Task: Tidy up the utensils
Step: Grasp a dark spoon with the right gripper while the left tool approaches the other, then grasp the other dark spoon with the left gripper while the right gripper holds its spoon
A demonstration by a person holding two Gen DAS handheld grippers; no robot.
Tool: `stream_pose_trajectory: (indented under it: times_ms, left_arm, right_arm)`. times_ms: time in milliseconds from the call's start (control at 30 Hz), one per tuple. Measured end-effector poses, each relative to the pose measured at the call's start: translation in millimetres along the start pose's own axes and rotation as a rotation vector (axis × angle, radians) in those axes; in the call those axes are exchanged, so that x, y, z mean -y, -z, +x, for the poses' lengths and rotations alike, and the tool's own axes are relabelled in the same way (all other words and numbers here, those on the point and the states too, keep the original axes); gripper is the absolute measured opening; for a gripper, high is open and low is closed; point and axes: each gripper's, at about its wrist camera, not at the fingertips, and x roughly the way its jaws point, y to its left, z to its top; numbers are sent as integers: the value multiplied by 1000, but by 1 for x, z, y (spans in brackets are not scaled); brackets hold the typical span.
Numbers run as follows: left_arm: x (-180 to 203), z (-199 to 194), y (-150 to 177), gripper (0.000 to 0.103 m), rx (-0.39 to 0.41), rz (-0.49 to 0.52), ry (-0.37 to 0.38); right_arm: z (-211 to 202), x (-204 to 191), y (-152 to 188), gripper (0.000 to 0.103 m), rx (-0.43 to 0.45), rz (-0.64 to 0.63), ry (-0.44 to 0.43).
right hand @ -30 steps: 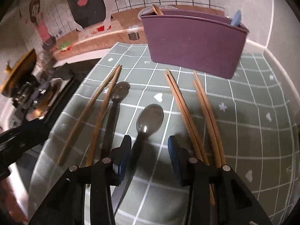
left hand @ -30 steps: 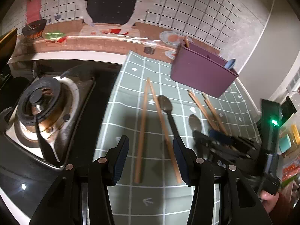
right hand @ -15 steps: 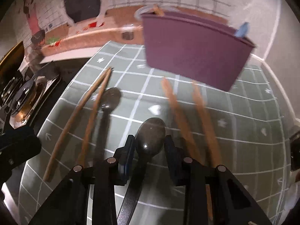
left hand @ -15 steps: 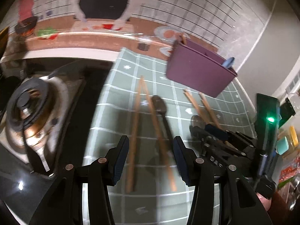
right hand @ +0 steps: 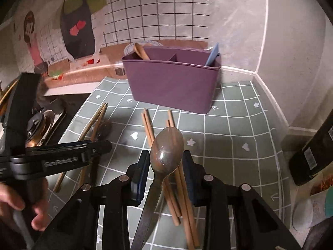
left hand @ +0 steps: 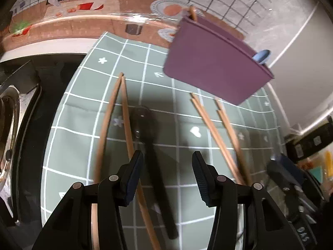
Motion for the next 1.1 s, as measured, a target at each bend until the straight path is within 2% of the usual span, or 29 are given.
stream_pose_trajectory:
  times_ms: [400, 533, 567, 633, 833, 967, 1100]
  left_arm:
    - [3, 21, -24, 49, 37, 67, -160]
    - [12, 28, -26, 40, 34, 104, -257]
    - [13, 29, -25, 35, 37, 102, -265]
    - [14, 27, -23, 35, 39, 98, -245]
    - [12, -9, -3, 34, 84, 94, -70]
    - [17, -45, 12, 34, 138, 124, -13]
    - [26, -70, 22, 34, 192, 168, -3]
  right_arm:
    - [3, 11, 0, 30, 7, 12, -11]
    - [1, 9, -2, 30, 13, 2, -6]
    - [0, 8, -3, 30, 15, -1, -8]
    - [-3, 8, -4, 30, 18, 3, -20]
    - [-17, 10, -9, 29, 33, 15, -65]
    - [-26, 8, -12, 29, 38, 8, -61]
    - [-33, 6, -13, 29, 42, -1, -43]
